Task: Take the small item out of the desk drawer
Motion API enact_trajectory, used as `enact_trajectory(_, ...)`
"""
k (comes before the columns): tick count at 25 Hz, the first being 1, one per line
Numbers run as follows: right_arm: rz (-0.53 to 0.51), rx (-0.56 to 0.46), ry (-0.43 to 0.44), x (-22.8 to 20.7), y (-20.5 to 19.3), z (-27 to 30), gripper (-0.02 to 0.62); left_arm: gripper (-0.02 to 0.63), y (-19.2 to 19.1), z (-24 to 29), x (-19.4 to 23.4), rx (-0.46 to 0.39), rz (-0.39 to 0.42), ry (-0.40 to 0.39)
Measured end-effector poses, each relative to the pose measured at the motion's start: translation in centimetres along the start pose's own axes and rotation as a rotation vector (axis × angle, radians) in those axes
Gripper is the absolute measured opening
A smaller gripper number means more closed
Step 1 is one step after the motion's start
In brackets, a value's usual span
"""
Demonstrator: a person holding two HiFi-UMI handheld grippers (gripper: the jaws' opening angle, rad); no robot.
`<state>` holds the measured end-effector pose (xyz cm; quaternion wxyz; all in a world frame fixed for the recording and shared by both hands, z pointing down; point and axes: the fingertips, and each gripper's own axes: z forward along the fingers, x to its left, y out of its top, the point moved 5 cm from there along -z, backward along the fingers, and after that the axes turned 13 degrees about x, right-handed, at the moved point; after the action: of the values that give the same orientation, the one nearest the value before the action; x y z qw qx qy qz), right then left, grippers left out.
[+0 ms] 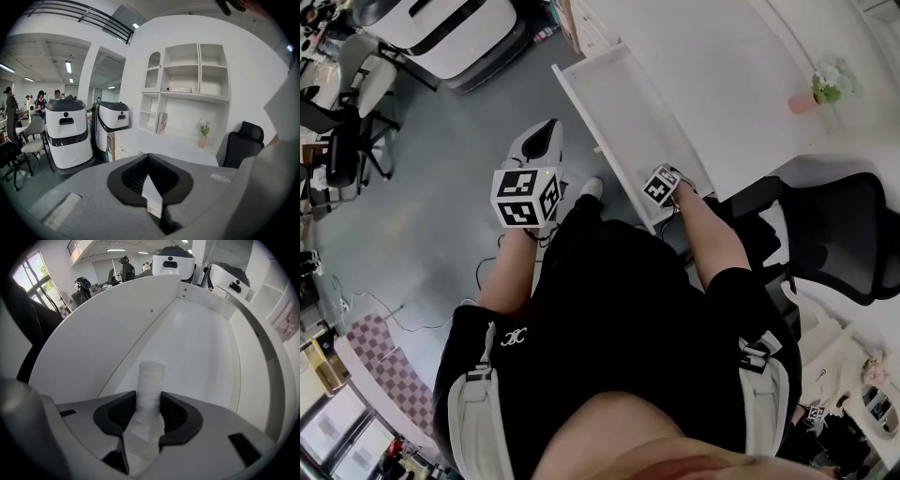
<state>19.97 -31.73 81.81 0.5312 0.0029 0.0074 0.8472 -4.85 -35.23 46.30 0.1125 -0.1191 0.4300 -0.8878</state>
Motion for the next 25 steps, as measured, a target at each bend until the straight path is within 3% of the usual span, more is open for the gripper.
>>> enact_trajectory(11, 0.052, -0.029, 0.036, -0.4, -0.3, -0.9, 0.14, 0.014, 0.3, 0.1, -0.2, -0.004, 0.004, -0.008)
enact_trajectory(25, 0.213, -0.278, -0.063, -3.6, 2.5, -8.7, 0.135, 0.014, 2.1, 1.3, -2.1, -0.04, 0.042, -0.075)
